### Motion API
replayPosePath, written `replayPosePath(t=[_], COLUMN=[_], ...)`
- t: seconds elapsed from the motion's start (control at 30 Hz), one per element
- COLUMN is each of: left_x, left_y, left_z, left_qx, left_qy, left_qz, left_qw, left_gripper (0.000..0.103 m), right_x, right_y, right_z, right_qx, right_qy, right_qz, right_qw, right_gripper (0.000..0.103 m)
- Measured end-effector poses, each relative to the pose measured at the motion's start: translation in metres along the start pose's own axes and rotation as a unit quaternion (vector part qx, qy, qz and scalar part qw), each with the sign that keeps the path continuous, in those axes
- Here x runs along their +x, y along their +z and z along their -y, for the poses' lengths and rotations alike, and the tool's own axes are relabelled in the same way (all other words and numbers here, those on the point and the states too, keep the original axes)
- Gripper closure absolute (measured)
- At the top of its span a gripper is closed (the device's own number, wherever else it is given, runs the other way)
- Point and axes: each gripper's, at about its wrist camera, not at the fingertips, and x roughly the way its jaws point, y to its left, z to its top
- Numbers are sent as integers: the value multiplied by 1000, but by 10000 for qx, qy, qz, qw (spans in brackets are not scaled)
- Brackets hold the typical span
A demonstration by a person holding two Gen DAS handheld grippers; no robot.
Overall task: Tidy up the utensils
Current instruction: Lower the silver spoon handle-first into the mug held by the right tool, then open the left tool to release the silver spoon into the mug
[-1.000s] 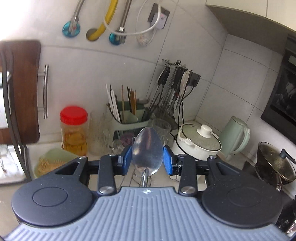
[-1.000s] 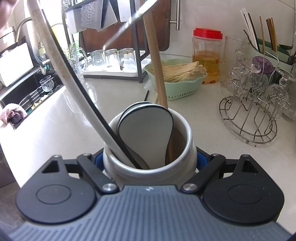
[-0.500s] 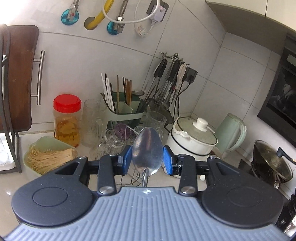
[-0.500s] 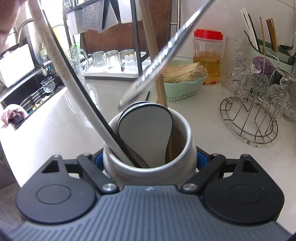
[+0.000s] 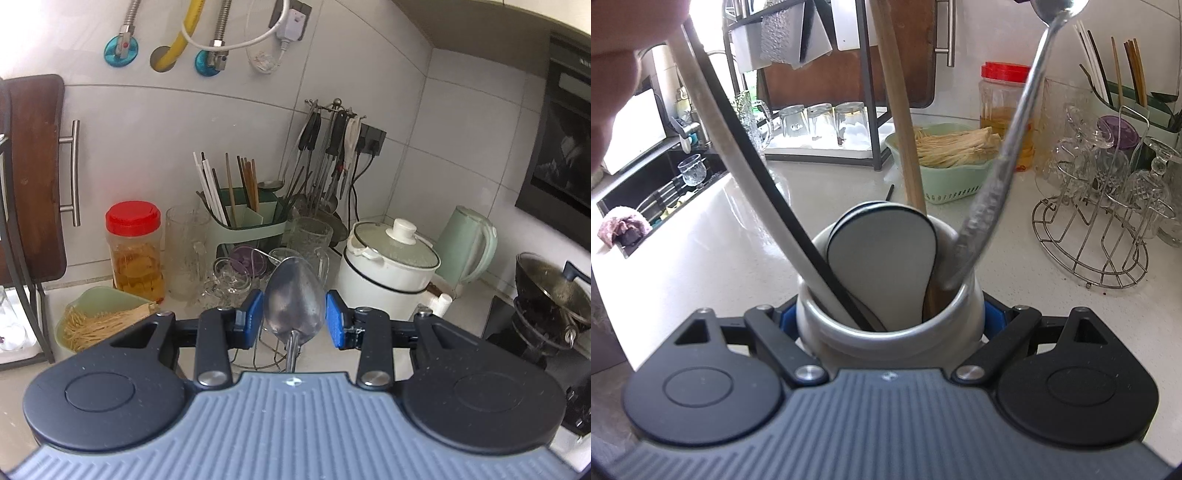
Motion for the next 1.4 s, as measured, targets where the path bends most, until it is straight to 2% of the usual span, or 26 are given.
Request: replayPosePath(t=[0.63,0.93,1.07,1.23,1.33,1.4], left_x=[-13,-24,-23,-26,-28,-26], left_y=[7,16,16,17,19,20], left_z=[17,23,20,13,8,4], left_qx=[356,167,-36,-553,-779,-945], left_qy=[329,533,661,887,970,1026], left_qz=[-812,-1183,-1458,-2030,-2240,-2457], left_qw=[9955,9914,9871,9736,9666,9593], left_gripper=[61,61,61,61,62,62], right_x=[0,0,-1,-1,-1,-2], right_y=[0,0,-1,-1,-2,-2], right_z=[1,1,1,2,2,1], right_qx=[-11,-10,-10,-6,-22,-31], right_qy=[23,23,26,28,30,32], right_qz=[3,25,33,48,65,71], right_qw=[10000,10000,10000,10000,10000,10000], right_gripper=[11,11,11,11,11,11])
